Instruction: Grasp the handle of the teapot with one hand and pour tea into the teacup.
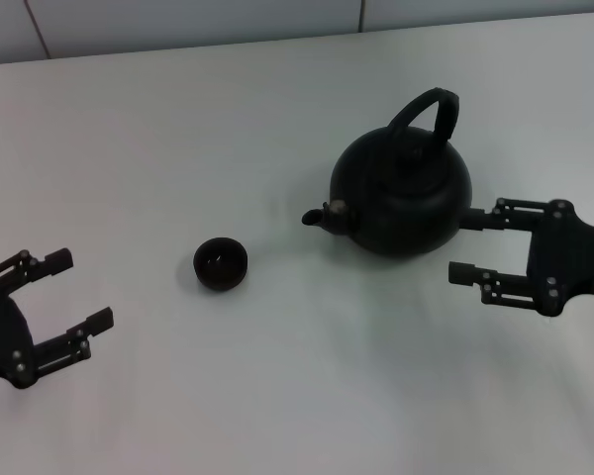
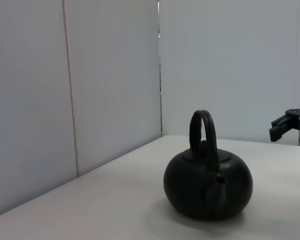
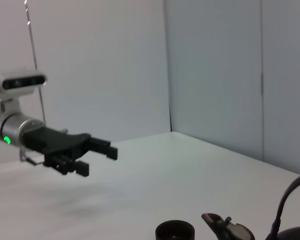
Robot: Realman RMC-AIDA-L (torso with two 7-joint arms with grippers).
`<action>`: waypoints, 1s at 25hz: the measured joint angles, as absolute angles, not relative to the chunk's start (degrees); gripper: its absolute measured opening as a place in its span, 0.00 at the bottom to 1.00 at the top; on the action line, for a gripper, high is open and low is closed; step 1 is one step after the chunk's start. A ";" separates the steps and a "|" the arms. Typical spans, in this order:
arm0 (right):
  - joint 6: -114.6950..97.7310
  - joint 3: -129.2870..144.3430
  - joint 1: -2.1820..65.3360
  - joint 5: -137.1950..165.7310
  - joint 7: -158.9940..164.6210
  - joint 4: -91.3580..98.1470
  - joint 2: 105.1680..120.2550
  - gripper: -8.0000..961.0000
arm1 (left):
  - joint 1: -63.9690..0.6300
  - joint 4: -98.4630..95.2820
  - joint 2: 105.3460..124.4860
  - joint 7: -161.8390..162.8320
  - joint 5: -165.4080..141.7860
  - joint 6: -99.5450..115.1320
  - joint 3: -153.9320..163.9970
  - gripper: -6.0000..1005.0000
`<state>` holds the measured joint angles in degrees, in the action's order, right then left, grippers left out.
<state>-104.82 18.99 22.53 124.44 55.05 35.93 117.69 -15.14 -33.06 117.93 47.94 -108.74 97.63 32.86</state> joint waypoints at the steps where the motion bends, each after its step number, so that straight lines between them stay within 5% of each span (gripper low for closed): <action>1: -104.28 20.61 23.30 124.69 55.37 37.24 117.68 0.67 | -16.18 -33.19 117.74 48.53 -109.14 97.63 33.14 0.78; 11: -102.05 28.25 28.48 131.60 63.30 43.46 116.44 0.67 | -27.50 -34.00 113.01 63.06 -122.76 97.89 34.54 0.78; 25: -101.23 29.07 28.69 131.60 63.02 45.03 116.83 0.67 | -28.57 -36.71 113.49 64.74 -123.66 98.31 34.64 0.78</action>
<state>-101.23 29.07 28.69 131.60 63.03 45.03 116.83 -28.57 -36.71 113.49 64.74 -123.66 98.31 34.64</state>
